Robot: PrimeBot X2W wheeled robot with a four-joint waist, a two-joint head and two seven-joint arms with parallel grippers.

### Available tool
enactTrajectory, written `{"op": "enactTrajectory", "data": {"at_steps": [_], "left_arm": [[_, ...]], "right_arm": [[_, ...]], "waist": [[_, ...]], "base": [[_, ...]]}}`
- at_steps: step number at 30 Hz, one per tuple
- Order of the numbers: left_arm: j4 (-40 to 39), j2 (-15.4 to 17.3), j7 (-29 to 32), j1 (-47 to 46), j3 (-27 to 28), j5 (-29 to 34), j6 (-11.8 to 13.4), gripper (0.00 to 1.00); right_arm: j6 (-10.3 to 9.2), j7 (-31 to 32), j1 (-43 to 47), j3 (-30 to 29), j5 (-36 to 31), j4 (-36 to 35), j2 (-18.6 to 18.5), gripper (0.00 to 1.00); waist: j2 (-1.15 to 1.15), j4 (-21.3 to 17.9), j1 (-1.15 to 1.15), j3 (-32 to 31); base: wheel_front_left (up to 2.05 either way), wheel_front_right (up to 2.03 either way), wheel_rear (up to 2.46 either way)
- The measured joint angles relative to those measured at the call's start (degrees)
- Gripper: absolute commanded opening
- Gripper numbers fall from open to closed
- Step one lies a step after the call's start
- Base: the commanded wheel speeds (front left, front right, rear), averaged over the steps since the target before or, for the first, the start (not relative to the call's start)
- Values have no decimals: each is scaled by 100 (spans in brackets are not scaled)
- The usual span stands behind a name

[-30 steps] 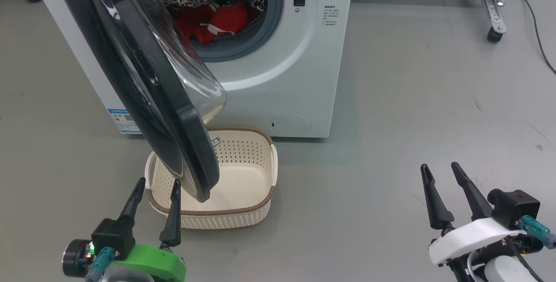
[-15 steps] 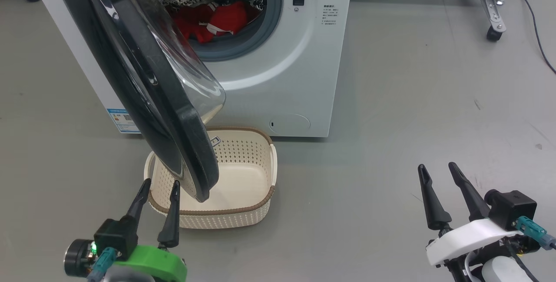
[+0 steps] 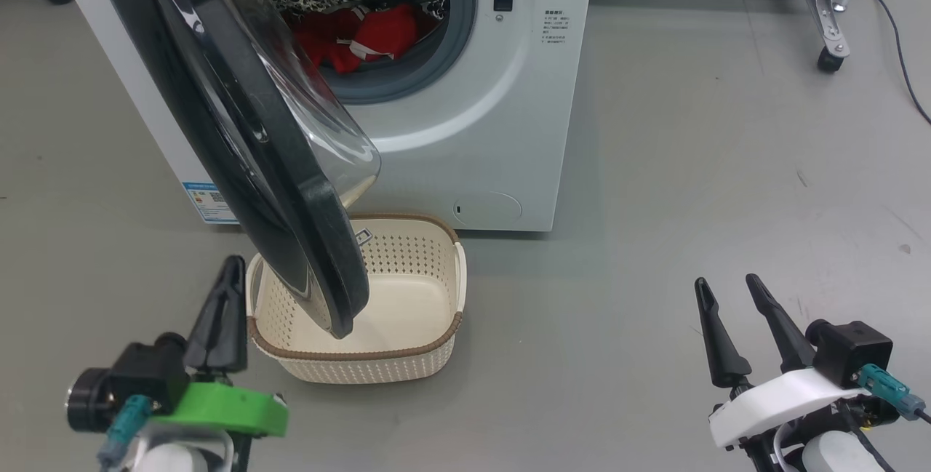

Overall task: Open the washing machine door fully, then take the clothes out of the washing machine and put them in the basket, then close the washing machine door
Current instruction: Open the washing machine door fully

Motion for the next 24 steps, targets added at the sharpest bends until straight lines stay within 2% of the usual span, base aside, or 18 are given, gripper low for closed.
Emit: {"op": "enactTrajectory", "data": {"at_steps": [11,24], "left_arm": [[-1166,118,-32,-1037,571,-26,-1,0],[-1540,219,-22,-1689,352,65,-132,0]], "right_arm": [[15,0,2,-29,-55,5,80,100],[76,0,-6,22,-103,14,136,100]], "waist": [[0,52,0,-12],[0,-61,0,18]], "base": [[0,0,0],[0,0,0]]}}
